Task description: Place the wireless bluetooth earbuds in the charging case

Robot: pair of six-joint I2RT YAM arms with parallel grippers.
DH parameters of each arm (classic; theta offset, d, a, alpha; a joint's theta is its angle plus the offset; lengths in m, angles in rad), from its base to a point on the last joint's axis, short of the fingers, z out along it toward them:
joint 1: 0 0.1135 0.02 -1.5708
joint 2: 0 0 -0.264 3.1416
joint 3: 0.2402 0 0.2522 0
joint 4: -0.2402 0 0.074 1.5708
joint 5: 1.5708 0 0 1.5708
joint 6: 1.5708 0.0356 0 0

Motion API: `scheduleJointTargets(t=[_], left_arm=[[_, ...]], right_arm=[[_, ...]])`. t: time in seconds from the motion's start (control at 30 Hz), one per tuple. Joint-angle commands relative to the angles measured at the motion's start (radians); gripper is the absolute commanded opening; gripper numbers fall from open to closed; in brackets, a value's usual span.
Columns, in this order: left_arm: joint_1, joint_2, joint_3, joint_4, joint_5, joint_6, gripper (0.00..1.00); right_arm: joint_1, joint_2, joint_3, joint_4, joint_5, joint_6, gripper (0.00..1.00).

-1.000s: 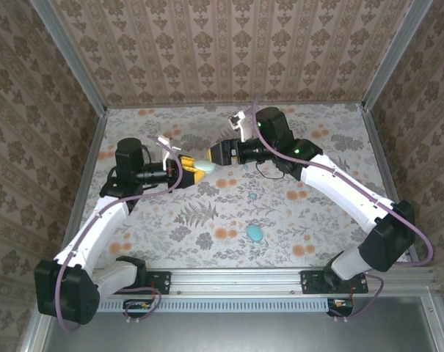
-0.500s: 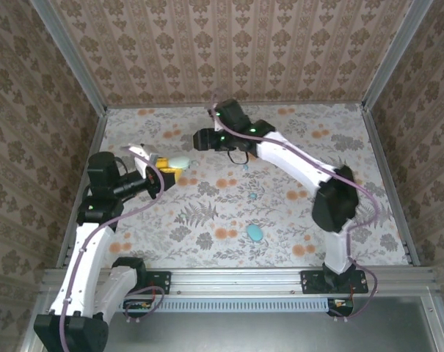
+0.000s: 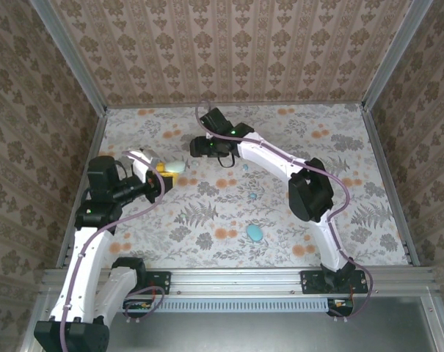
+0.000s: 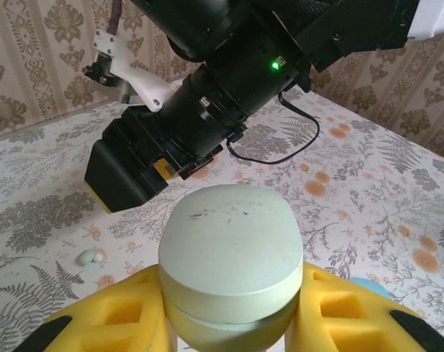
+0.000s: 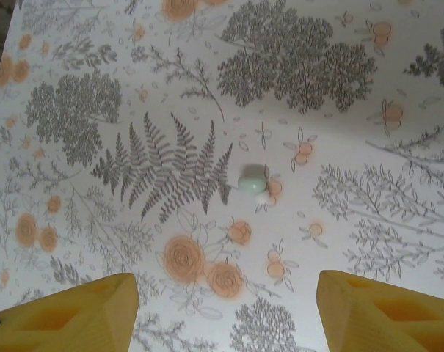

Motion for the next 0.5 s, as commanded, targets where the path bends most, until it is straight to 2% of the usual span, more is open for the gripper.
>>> scheduleJointTargets(t=[0.0, 0.17, 0.33, 0.47], left_arm=[[0.007, -0.017, -0.019, -0.009, -0.021, 0.011, 0.0], [0.007, 0.0, -0.034, -0.009, -0.03, -0.005, 0.0], [0.01, 0.011, -0.036, -0.018, -0.032, -0.006, 0.0], [0.013, 0.013, -0.04, -0.016, -0.031, -0.006, 0.0]], right_arm=[[0.007, 0.1, 0.082, -0.034, 0.058, -0.03, 0.66], [0.008, 0.266, 0.286, -0.085, 0.06, -0.064, 0.65], [0.016, 0.407, 0.474, -0.105, 0.068, -0.093, 0.58], [0.02, 0.473, 0.542, -0.095, 0.078, -0.123, 0.52]])
